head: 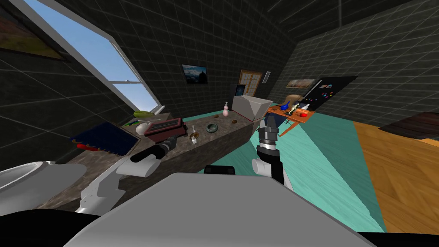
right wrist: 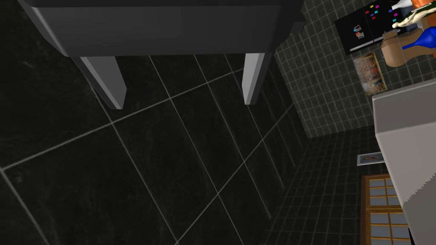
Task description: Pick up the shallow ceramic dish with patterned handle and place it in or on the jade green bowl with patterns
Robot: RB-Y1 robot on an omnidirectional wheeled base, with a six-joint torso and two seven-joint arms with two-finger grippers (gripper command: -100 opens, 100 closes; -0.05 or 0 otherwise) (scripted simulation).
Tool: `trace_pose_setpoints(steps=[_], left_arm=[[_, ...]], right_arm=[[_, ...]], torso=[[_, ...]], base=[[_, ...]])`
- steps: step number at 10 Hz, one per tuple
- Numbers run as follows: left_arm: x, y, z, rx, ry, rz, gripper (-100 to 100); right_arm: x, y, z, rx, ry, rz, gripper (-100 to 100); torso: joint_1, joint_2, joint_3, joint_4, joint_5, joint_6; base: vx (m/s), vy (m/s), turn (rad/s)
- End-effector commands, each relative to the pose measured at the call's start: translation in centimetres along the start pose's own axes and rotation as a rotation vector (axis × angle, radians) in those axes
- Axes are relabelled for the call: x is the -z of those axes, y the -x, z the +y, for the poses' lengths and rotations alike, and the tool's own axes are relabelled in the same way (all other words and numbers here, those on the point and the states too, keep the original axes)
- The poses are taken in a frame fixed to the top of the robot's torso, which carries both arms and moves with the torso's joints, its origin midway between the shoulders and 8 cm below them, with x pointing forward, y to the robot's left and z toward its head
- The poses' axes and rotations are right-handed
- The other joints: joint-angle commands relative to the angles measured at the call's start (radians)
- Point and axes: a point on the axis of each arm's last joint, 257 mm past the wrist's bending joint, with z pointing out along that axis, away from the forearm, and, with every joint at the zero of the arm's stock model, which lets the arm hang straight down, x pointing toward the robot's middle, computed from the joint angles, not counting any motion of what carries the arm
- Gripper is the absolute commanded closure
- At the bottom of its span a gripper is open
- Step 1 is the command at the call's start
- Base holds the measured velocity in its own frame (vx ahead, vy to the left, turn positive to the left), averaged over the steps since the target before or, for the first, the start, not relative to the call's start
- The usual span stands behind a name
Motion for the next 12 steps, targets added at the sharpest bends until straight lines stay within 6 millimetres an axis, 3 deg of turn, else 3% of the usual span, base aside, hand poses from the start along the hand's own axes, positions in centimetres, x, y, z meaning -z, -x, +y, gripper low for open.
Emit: trace_pose_setpoints(steps=[1, 4, 12], left_arm=[[0.0, 0.1, 0.7, -0.002, 0.028, -0.005, -100], [-0.1, 1.6, 3.9, -0.007, 0.149, -0.023, -100], [0.8, 3.5, 10.0, -0.002, 0.38, -0.044, -100]], right_arm=[[0.0, 0.0, 0.0, 0.0, 0.0, 0.0, 0], [0.0, 0.0, 0.0, 0.0, 0.0, 0.0, 0], [0.0, 0.0, 0.0, 0.0, 0.0, 0.0, 0]], torso=[[0.0, 0.0, 0.0, 0.0, 0.0, 0.0], [-0.001, 0.0, 0.0, 0.0, 0.0, 0.0], [0.001, 0.002, 0.001, 0.0, 0.0, -0.001]], base=[[0.022, -0.015, -0.101], [0.035, -0.026, -0.263], [0.015, -0.016, -0.155]])
